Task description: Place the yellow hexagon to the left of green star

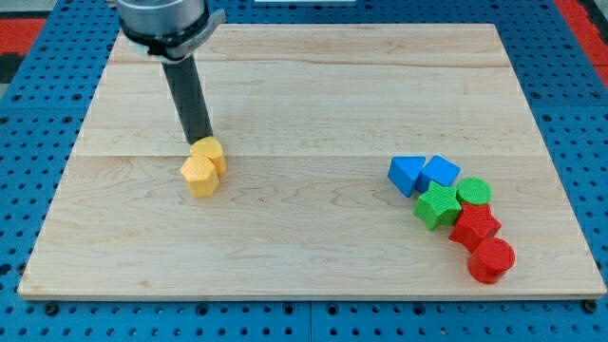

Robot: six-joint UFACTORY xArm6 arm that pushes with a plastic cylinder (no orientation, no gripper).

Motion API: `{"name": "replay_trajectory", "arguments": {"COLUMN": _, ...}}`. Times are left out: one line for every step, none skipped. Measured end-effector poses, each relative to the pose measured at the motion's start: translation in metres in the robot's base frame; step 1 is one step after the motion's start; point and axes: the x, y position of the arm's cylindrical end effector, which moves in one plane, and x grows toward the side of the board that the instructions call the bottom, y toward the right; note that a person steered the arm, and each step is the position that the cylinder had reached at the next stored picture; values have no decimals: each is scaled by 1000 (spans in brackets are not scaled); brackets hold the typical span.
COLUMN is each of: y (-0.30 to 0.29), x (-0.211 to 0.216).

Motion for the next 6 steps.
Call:
{"name": "replay_trajectory", "arguments": {"y": -34, "x": 19}}
{"name": "replay_trajectory", "arguments": {"y": -22, "x": 52}}
{"name": "replay_trajectory", "arguments": {"y": 36, "x": 47}}
{"name": "replay_trajectory", "arguments": {"y": 91, "x": 73}}
{"name": "replay_trajectory", "arguments": {"y": 69, "x": 82}}
{"name": "replay_trajectory", "arguments": {"y": 122, "x": 97}}
